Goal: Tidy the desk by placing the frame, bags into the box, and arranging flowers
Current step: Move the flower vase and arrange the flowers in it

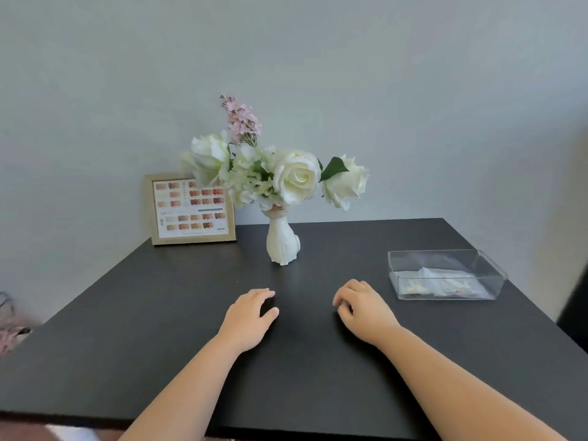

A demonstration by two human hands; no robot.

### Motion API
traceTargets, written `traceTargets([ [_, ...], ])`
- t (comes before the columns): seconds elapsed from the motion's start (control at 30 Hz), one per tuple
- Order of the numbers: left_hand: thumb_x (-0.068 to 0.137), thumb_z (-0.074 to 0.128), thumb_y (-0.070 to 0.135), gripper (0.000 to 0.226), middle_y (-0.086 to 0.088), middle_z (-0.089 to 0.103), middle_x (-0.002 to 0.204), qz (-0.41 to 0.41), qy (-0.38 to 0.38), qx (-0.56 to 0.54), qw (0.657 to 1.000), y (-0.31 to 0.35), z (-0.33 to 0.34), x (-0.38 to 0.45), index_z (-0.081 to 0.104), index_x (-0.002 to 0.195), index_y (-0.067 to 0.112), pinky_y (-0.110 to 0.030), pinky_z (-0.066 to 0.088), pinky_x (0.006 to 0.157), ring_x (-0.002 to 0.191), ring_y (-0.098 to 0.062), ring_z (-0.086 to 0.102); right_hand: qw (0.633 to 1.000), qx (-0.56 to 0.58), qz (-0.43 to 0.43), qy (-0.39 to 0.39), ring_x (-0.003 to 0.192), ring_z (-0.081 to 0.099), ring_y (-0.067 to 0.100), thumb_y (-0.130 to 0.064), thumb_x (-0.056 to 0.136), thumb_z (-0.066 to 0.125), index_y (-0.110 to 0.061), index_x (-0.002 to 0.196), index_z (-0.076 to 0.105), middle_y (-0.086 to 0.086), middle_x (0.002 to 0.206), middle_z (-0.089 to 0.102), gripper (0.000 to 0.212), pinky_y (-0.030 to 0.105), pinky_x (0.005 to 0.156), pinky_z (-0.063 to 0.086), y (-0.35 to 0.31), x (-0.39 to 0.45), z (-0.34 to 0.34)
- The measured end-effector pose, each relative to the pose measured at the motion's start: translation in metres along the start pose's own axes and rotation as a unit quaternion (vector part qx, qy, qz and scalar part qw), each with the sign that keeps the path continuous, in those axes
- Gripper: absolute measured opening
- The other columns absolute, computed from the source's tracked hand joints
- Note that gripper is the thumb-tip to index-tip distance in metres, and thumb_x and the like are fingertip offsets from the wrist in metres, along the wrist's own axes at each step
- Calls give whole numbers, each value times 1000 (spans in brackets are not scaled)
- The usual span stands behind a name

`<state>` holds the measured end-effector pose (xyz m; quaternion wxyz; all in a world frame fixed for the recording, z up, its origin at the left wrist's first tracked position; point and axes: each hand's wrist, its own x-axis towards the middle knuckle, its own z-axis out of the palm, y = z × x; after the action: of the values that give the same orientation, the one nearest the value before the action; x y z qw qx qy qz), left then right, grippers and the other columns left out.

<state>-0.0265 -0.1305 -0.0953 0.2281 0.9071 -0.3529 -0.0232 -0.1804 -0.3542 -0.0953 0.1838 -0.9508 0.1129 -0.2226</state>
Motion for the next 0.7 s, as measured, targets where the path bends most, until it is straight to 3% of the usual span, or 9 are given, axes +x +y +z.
traceTargets([
  [0.17, 97, 45, 52, 53, 16, 32, 156, 13, -32, 34, 999, -50, -15, 44, 43, 146, 33, -32, 24, 114, 142, -10, 30, 991, 93, 94, -15, 92, 49, 7, -21, 90, 47, -28, 106, 60, -14, 96, 52, 22, 22, 75, 40, -16, 65, 43],
  [0.27, 97, 44, 53, 58, 11, 31, 158, 18, -39, 48, 998, -58, -20, 82, 38, 149, 30, -36, 24, 116, 143, -13, 31, 968, 182, 172, 30, 86, 54, 5, -23, 91, 50, -29, 121, 54, -11, 105, 53, 31, 23, 72, 43, -24, 102, 60],
  [0.37, 92, 47, 61, 70, 6, 36, 156, -6, -43, -11, 999, -60, -19, 120, 29, 153, 31, -41, 30, 114, 141, -20, 36, 933, 265, 223, 93, 96, 56, 6, -26, 92, 54, -30, 134, 44, -11, 120, 51, 44, 24, 77, 44, -30, 133, 75],
  [0.5, 82, 48, 73, 83, 16, 40, 153, 6, -50, -142, 989, -65, -11, 154, 19, 153, 41, -37, 32, 112, 140, -13, 38, 913, 328, 217, 110, 110, 53, 6, -35, 89, 59, -37, 137, 40, -16, 128, 48, 51, 30, 91, 46, -33, 162, 90],
  [0.6, 81, 49, 72, 74, 28, 48, 142, 28, -41, -185, 982, -67, -9, 167, 21, 147, 52, -29, 34, 100, 134, -9, 43, 922, 328, 182, 96, 103, 56, 0, -40, 87, 56, -40, 133, 44, -17, 123, 54, 47, 25, 83, 47, -34, 171, 98],
  [0.7, 83, 49, 71, 69, 28, 55, 131, 30, -31, -191, 981, -67, -7, 173, 23, 144, 54, -28, 37, 93, 129, -9, 49, 931, 317, 159, 86, 93, 56, -10, -41, 88, 53, -47, 124, 45, -20, 115, 58, 37, 17, 72, 43, -34, 175, 100],
])
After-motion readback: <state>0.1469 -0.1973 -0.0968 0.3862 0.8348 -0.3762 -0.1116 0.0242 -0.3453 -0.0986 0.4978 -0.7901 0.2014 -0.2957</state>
